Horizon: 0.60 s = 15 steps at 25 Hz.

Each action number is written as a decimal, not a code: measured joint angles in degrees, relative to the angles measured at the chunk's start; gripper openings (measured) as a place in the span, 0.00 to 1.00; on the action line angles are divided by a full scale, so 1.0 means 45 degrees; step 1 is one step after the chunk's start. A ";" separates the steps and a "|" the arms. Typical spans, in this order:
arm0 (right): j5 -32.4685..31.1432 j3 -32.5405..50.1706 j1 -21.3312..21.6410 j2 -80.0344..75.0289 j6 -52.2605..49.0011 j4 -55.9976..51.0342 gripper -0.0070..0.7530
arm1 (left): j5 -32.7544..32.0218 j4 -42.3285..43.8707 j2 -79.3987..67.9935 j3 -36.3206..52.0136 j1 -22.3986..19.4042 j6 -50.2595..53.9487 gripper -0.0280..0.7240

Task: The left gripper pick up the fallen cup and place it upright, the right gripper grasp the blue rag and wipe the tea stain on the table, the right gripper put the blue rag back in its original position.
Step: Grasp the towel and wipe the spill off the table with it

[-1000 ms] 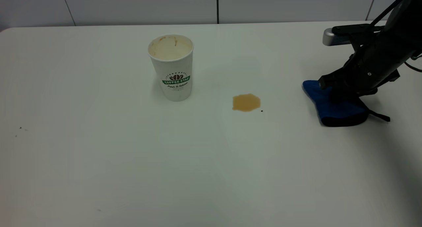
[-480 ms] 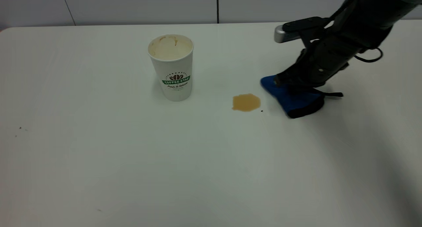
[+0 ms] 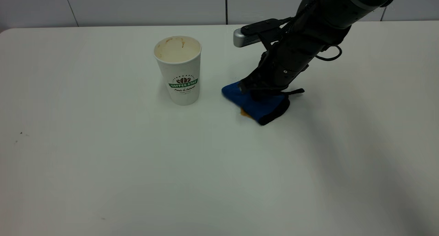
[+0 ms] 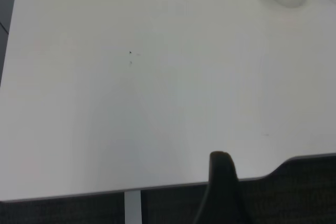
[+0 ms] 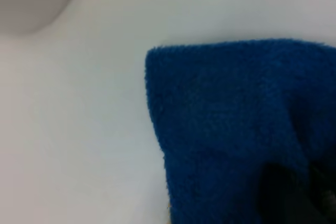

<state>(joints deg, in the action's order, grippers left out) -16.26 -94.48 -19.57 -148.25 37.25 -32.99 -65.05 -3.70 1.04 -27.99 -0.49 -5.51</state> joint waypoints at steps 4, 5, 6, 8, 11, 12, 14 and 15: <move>-0.2663 -0.0075 -0.0013 0.0141 -0.0012 0.0526 0.09 | 0.0000 0.0000 0.0000 0.0000 0.0000 0.0000 0.81; -0.3216 -0.0086 -0.0013 0.0156 -0.0012 0.0752 0.09 | 0.0000 0.0000 0.0000 0.0000 0.0000 0.0000 0.81; -0.3778 -0.0086 -0.0013 0.0169 -0.0040 0.1045 0.09 | 0.0000 0.0000 0.0000 0.0000 0.0000 0.0000 0.81; -0.4530 -0.0086 0.0006 0.0221 -0.0366 0.1791 0.09 | 0.0000 0.0000 0.0000 0.0000 0.0000 0.0000 0.81; -0.4914 -0.0086 0.0188 0.0274 -0.2136 0.3312 0.09 | 0.0000 0.0000 0.0000 0.0000 0.0000 0.0000 0.81; -0.4913 -0.0086 0.0277 0.0328 -0.3052 0.3963 0.09 | 0.0000 0.0000 0.0000 0.0000 0.0000 0.0000 0.81; -0.4666 -0.0086 0.0494 0.0428 -0.5005 0.5610 0.09 | 0.0000 0.0000 0.0000 0.0000 0.0000 0.0000 0.81; -0.4336 -0.0086 0.0590 0.0482 -0.5799 0.6337 0.09 | 0.0000 0.0000 0.0000 0.0000 0.0000 0.0000 0.81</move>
<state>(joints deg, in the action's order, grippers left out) -35.77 -94.86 -16.91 -146.08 11.15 -4.47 -65.05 -3.70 1.04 -27.99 -0.49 -5.51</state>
